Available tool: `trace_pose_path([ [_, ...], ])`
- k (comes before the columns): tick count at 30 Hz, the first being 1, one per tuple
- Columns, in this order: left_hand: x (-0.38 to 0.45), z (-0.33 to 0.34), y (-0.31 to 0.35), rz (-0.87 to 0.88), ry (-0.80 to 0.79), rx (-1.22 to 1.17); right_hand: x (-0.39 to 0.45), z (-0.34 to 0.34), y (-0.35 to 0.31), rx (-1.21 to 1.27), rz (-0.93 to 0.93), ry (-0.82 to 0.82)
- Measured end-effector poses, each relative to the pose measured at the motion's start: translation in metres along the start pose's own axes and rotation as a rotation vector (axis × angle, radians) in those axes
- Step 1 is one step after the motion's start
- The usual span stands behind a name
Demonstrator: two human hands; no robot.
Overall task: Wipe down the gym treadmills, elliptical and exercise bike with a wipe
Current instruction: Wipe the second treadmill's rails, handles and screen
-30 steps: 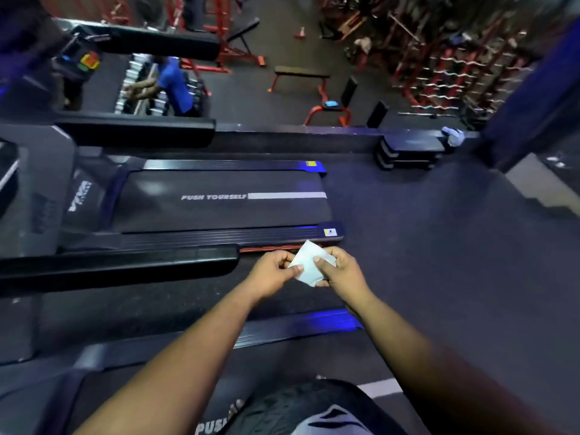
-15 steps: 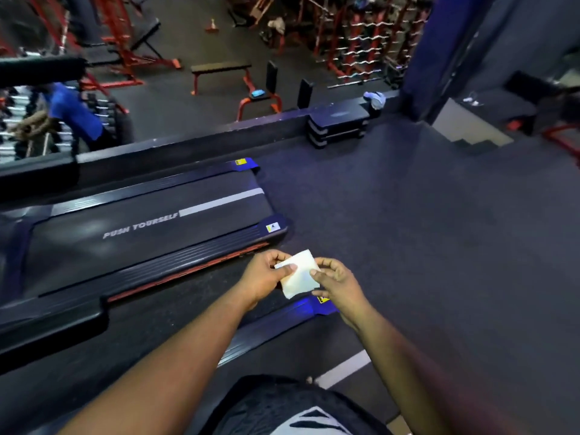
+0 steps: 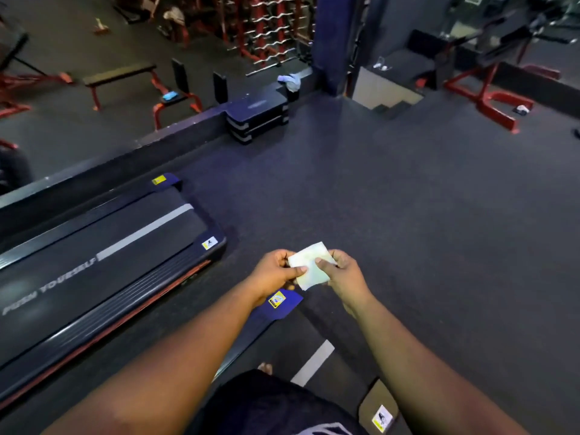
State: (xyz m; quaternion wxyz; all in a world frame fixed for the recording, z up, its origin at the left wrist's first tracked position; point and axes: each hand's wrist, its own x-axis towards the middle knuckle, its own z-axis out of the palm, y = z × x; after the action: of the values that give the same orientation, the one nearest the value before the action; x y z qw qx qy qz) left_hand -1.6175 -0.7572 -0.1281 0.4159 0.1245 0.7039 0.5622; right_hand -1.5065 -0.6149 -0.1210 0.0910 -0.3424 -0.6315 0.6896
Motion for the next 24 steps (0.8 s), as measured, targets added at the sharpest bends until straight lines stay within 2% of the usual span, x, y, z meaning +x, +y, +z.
trace_pose_path([
  [7, 0.086, 0.041, 0.034, 0.011, -0.057, -0.057, 0.045, -0.051, -0.016, 0.038, 0.008, 0.175],
  [15, 0.157, 0.071, 0.067, -0.006, -0.182, -0.113, 0.091, -0.090, -0.047, -0.003, -0.020, 0.266],
  [20, 0.198, 0.087, 0.086, 0.007, -0.255, 0.012, 0.129, -0.112, -0.060, 0.036, -0.034, 0.309],
  [24, 0.242, 0.110, 0.106, 0.082, -0.208, 0.086, 0.173, -0.146, -0.066, 0.016, -0.067, 0.307],
])
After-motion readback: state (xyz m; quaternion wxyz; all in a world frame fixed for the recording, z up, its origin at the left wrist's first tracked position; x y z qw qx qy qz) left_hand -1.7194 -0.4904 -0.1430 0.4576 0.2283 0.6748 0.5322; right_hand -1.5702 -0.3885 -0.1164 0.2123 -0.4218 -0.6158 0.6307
